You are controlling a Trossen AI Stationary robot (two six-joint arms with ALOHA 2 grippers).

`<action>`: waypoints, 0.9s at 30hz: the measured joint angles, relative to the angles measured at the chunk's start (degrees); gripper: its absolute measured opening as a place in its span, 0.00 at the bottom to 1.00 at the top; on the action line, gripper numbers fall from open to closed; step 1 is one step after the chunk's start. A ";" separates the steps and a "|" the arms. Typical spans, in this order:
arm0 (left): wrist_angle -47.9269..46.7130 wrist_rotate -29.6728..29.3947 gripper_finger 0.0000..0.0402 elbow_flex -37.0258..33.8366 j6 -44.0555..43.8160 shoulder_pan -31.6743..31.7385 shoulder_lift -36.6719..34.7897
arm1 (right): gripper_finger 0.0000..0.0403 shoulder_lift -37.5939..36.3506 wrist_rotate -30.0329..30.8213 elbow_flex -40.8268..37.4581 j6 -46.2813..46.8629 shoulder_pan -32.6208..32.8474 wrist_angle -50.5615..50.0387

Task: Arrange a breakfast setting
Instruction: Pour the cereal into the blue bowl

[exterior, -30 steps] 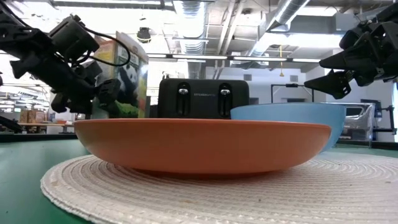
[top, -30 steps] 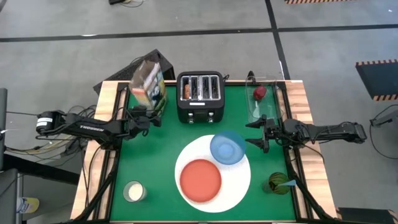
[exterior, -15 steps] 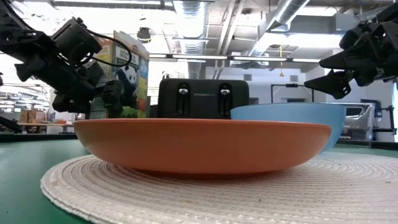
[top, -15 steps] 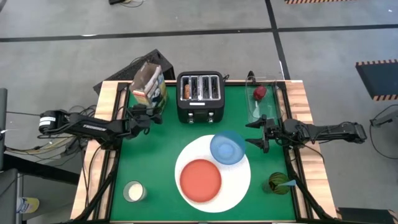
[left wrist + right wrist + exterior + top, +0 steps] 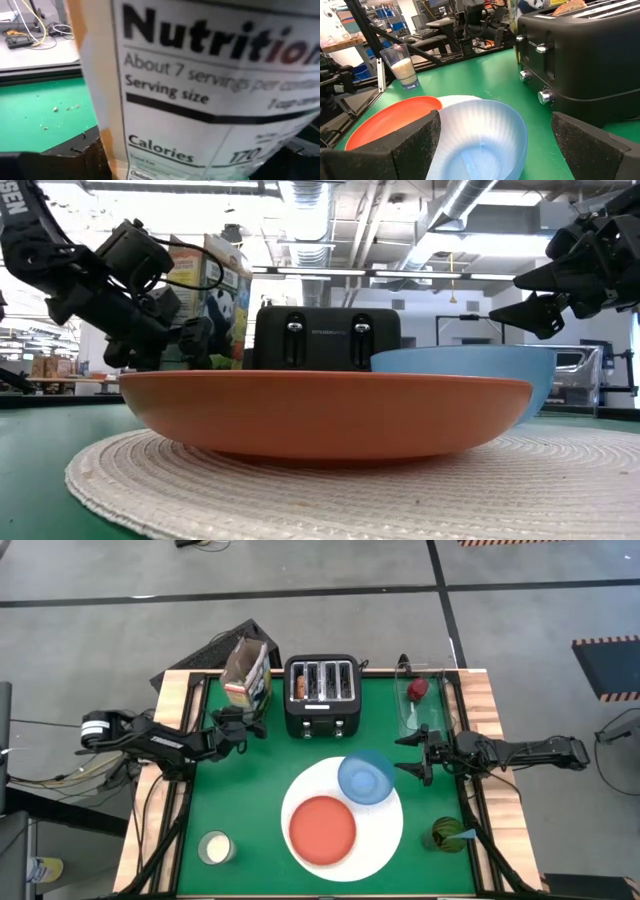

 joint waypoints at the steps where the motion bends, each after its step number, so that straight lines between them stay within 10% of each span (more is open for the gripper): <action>1: 0.28 -0.05 0.78 0.00 0.00 0.14 0.20 | 0.98 0.00 -0.02 -0.02 -0.02 0.00 0.00; 27: 2.70 0.41 0.49 0.00 3.83 0.85 0.18 | 0.98 0.01 0.00 -0.02 0.00 0.00 0.02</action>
